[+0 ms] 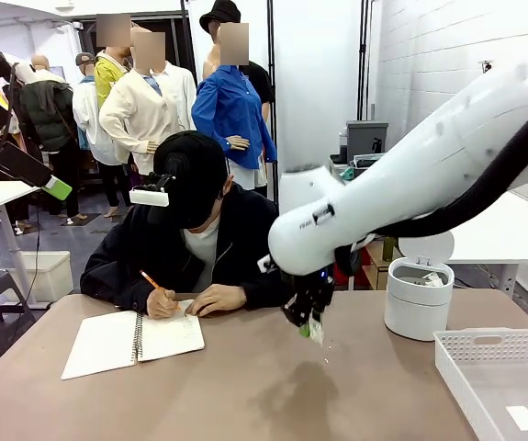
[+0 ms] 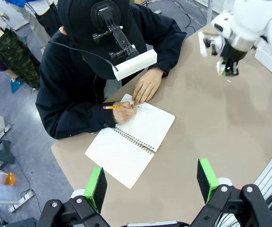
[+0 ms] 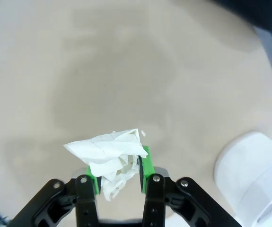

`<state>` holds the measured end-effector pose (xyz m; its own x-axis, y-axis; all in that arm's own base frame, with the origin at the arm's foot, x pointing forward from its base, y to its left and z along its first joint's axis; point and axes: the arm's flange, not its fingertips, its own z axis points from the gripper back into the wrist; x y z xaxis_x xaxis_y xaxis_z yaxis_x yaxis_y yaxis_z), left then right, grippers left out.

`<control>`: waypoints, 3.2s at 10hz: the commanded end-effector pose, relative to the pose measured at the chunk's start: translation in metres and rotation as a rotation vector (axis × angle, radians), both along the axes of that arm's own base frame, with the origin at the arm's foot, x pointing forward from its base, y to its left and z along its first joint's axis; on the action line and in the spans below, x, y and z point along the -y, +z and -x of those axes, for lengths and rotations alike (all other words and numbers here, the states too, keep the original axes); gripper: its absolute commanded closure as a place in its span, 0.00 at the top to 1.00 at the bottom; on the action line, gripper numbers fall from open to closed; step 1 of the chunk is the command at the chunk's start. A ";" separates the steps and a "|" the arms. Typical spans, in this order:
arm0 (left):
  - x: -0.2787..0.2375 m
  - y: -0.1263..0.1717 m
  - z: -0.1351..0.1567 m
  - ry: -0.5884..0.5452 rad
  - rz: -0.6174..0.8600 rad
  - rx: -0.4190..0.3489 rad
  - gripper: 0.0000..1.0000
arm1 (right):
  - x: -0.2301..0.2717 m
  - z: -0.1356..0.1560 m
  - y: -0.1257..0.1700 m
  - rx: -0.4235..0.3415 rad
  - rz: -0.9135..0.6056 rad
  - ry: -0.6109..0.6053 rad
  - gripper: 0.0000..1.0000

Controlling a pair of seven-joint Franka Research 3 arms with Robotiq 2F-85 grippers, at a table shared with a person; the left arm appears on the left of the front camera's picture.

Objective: Sort the paper based on its condition.
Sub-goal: If a person hands you a paper, place it in the Organizing basket , and if it's crumpled, put it in the Trash can.

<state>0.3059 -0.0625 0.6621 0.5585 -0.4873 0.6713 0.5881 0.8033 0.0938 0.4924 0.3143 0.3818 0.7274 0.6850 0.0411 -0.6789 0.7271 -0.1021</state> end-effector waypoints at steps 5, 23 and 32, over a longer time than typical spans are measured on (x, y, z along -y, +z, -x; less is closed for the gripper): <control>0.000 0.000 0.000 0.001 -0.001 0.001 1.00 | 0.119 0.007 0.139 0.042 0.049 0.068 0.39; 0.000 0.000 0.000 0.001 -0.001 0.001 1.00 | 0.223 -0.077 0.081 0.144 0.066 -0.050 0.39; 0.000 0.000 0.000 0.001 -0.001 0.001 1.00 | 0.214 -0.066 0.087 0.148 0.059 -0.026 1.00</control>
